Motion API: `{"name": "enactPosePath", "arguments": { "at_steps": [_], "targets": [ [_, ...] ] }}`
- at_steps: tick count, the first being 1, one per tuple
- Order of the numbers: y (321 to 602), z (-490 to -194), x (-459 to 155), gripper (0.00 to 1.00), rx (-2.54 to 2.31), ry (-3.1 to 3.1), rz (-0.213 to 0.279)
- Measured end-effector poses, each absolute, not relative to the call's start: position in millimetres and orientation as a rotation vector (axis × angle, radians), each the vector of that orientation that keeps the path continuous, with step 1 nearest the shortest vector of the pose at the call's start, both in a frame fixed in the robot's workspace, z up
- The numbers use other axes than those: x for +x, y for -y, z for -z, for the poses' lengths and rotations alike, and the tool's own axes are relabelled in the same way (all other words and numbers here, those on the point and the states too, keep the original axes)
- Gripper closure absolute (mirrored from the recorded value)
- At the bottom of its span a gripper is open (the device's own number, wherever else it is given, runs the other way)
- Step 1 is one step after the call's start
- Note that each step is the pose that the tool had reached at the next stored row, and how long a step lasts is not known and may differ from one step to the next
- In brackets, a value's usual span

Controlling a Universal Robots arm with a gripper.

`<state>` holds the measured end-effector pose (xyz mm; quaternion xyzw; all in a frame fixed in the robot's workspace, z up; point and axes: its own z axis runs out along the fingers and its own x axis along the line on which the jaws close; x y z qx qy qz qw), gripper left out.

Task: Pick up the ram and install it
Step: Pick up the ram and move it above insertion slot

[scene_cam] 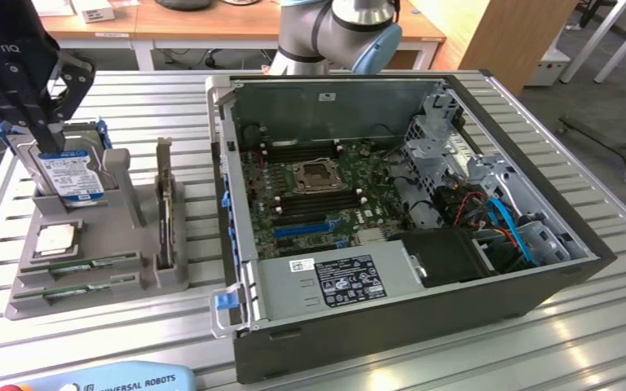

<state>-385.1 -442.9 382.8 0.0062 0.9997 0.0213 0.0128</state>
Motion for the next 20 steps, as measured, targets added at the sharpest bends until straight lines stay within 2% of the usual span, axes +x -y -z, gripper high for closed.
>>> {"name": "enactPosePath", "arguments": {
  "at_steps": [20],
  "targets": [
    [451.3,-382.7,-385.1,0.90,-0.011,-3.116,-0.067]
  ]
}}
